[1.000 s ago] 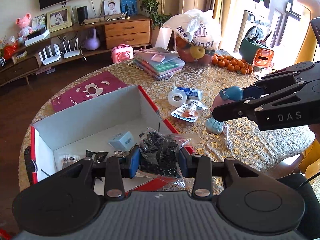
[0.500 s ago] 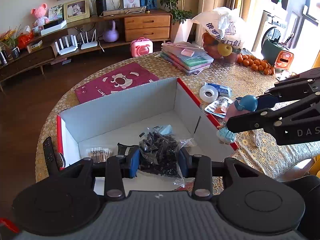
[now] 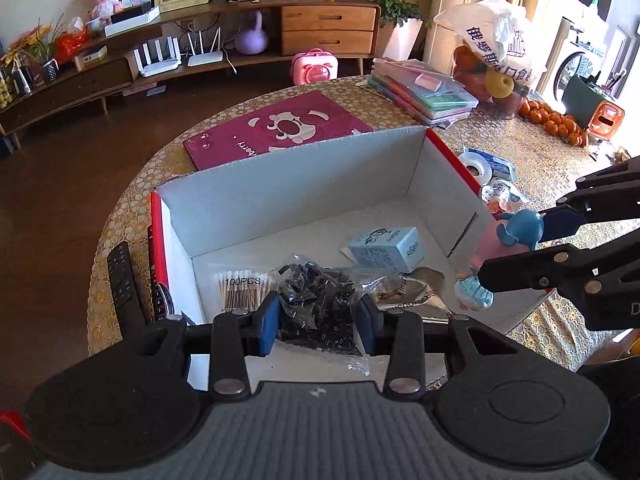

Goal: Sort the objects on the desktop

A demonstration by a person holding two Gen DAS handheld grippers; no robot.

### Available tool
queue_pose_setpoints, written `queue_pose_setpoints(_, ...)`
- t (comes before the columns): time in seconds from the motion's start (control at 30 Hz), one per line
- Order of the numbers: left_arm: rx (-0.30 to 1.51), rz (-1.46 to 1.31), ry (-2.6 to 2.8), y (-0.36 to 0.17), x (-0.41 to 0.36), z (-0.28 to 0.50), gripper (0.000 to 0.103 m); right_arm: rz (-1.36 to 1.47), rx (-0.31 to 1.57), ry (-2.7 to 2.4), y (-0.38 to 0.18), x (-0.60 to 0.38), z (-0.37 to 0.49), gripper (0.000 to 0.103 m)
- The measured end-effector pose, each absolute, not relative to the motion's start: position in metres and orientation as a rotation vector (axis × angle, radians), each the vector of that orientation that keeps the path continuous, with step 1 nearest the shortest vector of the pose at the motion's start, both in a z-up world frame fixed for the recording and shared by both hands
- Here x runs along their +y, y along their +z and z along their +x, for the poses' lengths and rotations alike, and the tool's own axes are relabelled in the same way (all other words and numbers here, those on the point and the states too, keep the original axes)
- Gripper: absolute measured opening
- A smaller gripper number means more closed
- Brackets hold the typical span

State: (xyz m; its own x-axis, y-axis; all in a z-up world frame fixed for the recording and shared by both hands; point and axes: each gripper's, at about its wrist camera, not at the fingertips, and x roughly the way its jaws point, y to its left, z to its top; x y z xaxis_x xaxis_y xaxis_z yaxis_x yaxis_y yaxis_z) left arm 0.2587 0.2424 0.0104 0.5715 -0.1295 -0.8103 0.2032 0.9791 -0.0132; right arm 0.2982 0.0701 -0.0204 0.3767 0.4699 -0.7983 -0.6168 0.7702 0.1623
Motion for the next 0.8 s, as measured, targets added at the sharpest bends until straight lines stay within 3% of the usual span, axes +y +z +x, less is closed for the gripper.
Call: queue_pose_setpoints(0.8,1.011,0.136,-0.136,-0.026,0.258,0.313,0.038,-0.187,1.047,0.751,-0.07,0.102,0.305,0.033)
